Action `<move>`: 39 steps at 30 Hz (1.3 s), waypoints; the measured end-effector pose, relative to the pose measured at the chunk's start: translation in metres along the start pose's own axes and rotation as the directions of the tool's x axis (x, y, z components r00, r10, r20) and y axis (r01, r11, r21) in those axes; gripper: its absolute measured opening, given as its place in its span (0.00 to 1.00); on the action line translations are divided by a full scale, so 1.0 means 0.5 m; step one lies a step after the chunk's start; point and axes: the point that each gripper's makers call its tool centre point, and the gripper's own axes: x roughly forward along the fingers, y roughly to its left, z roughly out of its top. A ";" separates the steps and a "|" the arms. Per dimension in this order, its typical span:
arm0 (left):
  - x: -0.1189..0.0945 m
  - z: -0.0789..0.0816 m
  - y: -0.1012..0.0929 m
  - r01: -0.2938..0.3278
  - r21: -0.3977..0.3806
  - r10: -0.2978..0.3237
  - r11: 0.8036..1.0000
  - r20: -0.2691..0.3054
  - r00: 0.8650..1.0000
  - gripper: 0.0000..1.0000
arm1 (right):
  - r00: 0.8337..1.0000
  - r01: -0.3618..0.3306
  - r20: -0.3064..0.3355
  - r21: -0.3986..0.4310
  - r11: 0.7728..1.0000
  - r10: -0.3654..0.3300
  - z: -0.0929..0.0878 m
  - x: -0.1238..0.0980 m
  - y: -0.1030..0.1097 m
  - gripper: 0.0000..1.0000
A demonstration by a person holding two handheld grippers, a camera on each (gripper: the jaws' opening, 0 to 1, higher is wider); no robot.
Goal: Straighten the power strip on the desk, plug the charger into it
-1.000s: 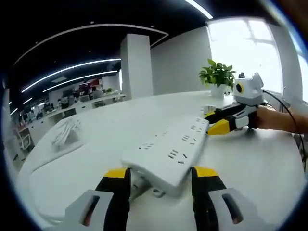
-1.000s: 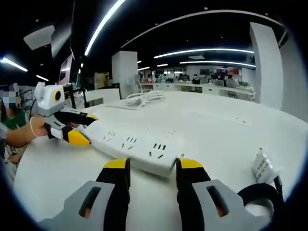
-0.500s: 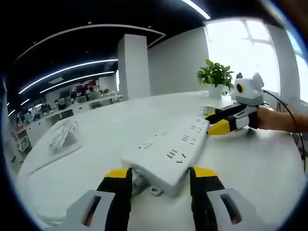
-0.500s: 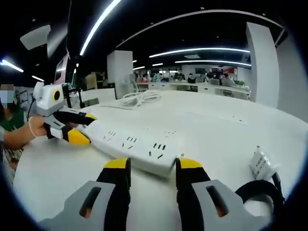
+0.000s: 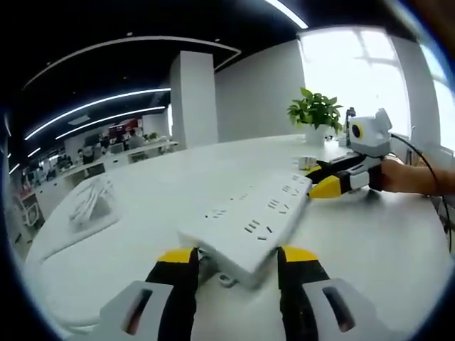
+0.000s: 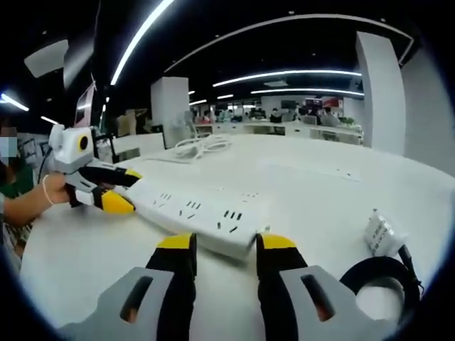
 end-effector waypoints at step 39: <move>0.029 0.011 0.009 0.090 0.026 -0.090 0.996 -0.010 0.996 0.44 | 0.996 0.088 -0.002 0.011 0.996 -0.088 -0.006 -0.018 -0.011 0.27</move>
